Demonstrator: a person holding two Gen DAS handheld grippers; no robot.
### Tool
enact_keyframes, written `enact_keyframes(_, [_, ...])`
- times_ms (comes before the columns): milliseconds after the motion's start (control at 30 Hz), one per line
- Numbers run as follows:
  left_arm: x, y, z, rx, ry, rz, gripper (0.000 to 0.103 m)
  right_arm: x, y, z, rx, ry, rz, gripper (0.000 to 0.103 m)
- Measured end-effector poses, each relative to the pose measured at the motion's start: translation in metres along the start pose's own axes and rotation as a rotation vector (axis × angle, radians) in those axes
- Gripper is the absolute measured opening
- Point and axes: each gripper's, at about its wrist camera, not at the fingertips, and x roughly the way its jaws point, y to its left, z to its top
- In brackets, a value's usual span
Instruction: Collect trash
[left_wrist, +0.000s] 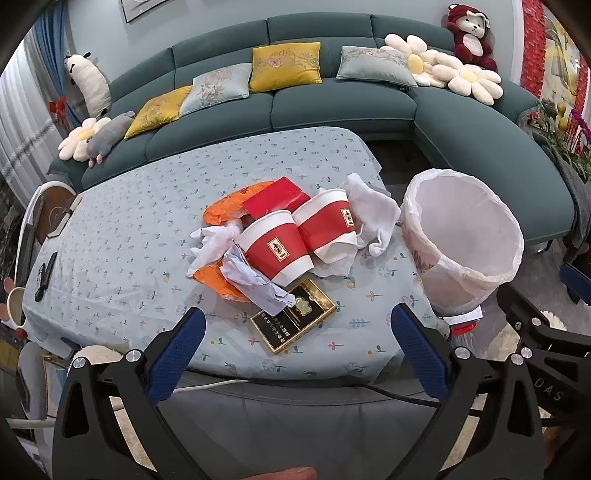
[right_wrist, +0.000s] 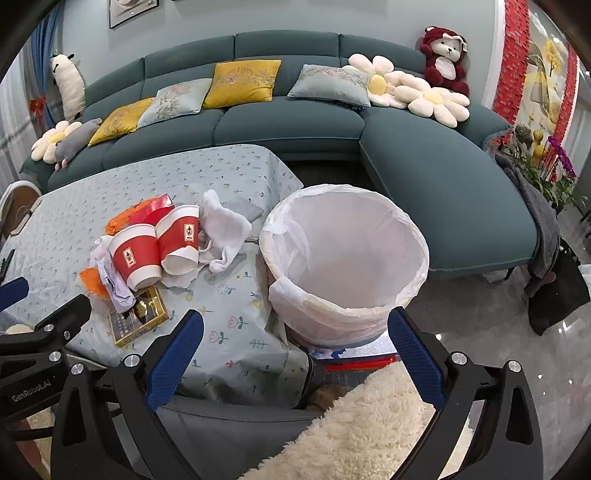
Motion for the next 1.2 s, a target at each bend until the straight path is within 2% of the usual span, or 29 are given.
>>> enact_keyframes(300, [0.005, -0.004, 0.001, 0.001, 0.012, -0.014, 0.096, 0.0, -0.003, 0.0, 0.001, 0.003, -0.006, 0.095])
enact_keyframes(1200, [0.017, 0.001, 0.002, -0.017, 0.018, 0.019, 0.096, 0.015, 0.002, 0.003, 0.014, 0.004, 0.005, 0.095])
